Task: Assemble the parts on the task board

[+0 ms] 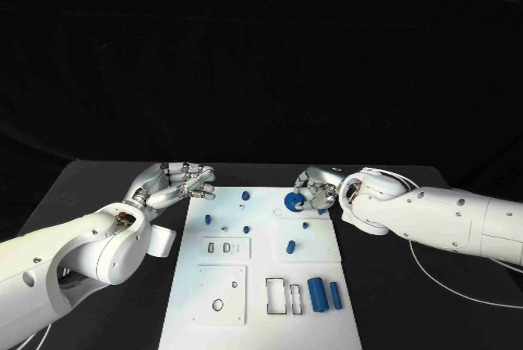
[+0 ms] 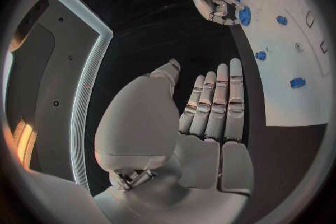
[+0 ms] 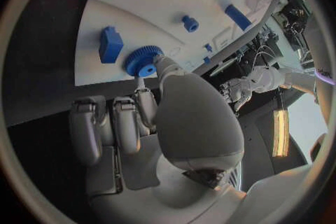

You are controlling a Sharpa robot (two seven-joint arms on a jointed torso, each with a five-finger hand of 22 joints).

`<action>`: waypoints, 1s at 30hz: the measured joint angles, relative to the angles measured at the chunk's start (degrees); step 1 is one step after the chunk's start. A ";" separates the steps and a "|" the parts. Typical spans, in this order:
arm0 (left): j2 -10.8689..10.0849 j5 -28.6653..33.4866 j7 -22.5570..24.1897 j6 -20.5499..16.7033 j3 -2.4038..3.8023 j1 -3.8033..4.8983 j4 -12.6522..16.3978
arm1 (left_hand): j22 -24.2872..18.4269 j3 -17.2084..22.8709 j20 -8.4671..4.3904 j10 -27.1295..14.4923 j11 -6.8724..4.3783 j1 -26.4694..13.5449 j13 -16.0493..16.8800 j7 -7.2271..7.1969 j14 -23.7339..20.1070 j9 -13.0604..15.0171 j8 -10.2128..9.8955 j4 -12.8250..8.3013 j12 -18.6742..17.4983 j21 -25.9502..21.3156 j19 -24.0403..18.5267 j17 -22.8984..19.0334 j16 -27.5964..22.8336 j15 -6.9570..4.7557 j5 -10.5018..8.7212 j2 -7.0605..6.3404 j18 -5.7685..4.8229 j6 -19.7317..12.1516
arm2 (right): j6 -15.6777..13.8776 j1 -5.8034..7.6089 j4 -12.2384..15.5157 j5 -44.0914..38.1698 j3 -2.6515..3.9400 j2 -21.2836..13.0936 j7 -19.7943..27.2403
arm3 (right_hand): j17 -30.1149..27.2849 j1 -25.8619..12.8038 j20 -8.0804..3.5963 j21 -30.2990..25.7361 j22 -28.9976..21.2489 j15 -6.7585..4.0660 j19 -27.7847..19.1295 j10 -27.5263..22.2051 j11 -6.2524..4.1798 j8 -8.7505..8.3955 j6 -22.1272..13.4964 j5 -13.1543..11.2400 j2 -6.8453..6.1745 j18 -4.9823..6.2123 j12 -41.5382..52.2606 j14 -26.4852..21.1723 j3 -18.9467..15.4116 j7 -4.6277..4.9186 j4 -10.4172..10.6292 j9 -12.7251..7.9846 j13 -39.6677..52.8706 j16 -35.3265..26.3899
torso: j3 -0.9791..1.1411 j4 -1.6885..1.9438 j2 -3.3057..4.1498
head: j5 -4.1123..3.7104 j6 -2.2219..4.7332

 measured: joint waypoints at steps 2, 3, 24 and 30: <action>-0.01 0.00 -0.01 0.01 0.00 0.00 0.00 | 0.00 0.00 0.00 0.00 0.00 0.00 0.00 0.00 0.00 0.00 0.00 0.00 0.00 0.00 0.00 0.02 0.00 0.00 0.00 0.00 0.00 0.00 | -0.07 0.00 -0.07 -0.02 0.00 0.10 -0.12 | 0.00 0.37 0.00 0.22 0.00 0.00 0.00 0.22 -0.20 0.00 0.17 0.22 0.37 0.00 0.33 0.00 0.18 0.08 0.18 0.01 0.00 0.00 | 0.00 0.00 0.00 | 0.00 -0.03; -0.02 0.00 -0.01 0.02 0.00 0.00 0.00 | 0.00 0.00 0.00 0.00 0.00 0.00 0.00 0.00 0.00 0.00 0.00 0.00 0.00 0.00 0.00 0.02 0.00 0.00 0.00 0.00 0.00 0.00 | -0.13 0.00 -0.10 -0.08 0.00 0.16 -0.19 | 0.00 0.64 0.00 0.22 0.00 0.00 0.00 0.53 -0.16 0.17 0.63 0.22 0.64 0.00 0.67 0.00 0.33 0.02 0.33 0.01 0.00 0.16 | 0.00 0.00 0.00 | -0.03 -0.06; -0.35 0.50 -0.12 0.30 0.00 0.00 -0.29 | 0.00 0.00 0.00 0.00 0.00 0.00 0.00 0.00 0.00 0.01 0.00 0.00 0.00 0.00 0.00 0.08 0.00 0.00 0.00 0.00 0.00 0.00 | -8.55 -0.66 4.51 -9.51 -0.28 0.09 -1.74 | -0.02 3.62 -0.45 2.05 0.04 -0.75 0.01 4.89 -1.68 1.04 5.39 -1.01 1.03 -1.32 5.69 -0.08 6.14 -0.27 -1.03 -0.40 -0.02 0.55 | 0.02 -0.02 -0.03 | 0.30 -0.35; -0.46 0.71 -0.16 0.33 0.00 0.00 -0.37 | 0.01 0.00 0.00 0.00 0.00 0.00 0.00 0.00 0.01 0.01 0.00 0.00 0.00 0.00 0.00 0.08 0.00 0.00 0.00 0.00 -0.01 0.00 | -10.85 -0.67 6.60 -13.29 -0.27 0.25 -2.59 | -0.02 3.01 -0.45 2.05 0.03 -0.84 0.01 5.08 -1.87 1.35 5.69 -1.01 0.41 -1.31 5.69 0.01 6.30 -0.11 -0.88 -0.37 -0.02 0.55 | 0.01 0.00 -0.04 | 0.44 -0.27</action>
